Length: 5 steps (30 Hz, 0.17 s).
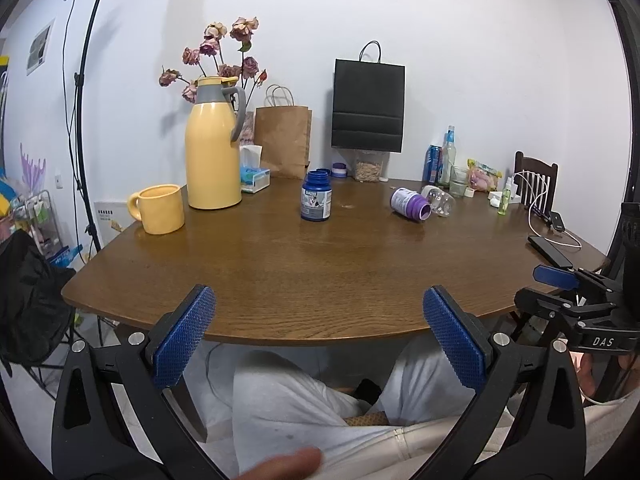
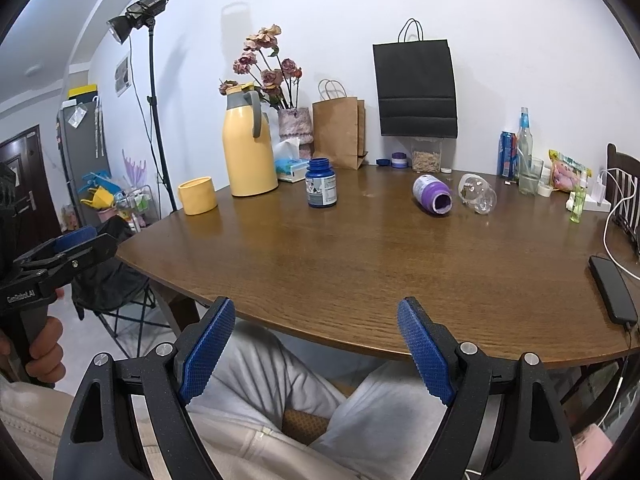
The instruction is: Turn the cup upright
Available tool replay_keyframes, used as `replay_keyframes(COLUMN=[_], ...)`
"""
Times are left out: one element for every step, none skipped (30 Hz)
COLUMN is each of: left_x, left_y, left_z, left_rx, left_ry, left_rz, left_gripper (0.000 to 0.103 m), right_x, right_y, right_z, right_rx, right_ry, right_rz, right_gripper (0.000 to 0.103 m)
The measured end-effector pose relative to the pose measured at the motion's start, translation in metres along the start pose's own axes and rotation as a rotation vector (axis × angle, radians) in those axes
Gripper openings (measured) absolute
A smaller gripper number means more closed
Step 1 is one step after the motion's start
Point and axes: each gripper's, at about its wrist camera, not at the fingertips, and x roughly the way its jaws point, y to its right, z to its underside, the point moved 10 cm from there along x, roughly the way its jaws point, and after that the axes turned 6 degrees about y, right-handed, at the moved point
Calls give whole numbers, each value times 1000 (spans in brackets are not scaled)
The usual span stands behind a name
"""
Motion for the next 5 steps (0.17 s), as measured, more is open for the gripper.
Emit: replay_keyframes(left_x=[0, 0, 0, 0, -1], left_y=[0, 0, 0, 0, 0], left_z=[0, 0, 1, 1, 0], left_rx=[-1, -3, -3, -7, -10], left_ry=[-1, -2, -3, -5, -5], left_rz=[1, 0, -2, -6, -4], left_gripper=[103, 103, 103, 103, 103], right_x=[0, 0, 1, 1, 1], right_y=[0, -1, -1, -1, -1], right_z=[0, 1, 1, 1, 2], right_rx=[-1, -2, -3, -2, -2], right_ry=[0, 1, 1, 0, -1], right_rz=[0, 1, 1, 0, 0], right_gripper=[88, 88, 88, 88, 88])
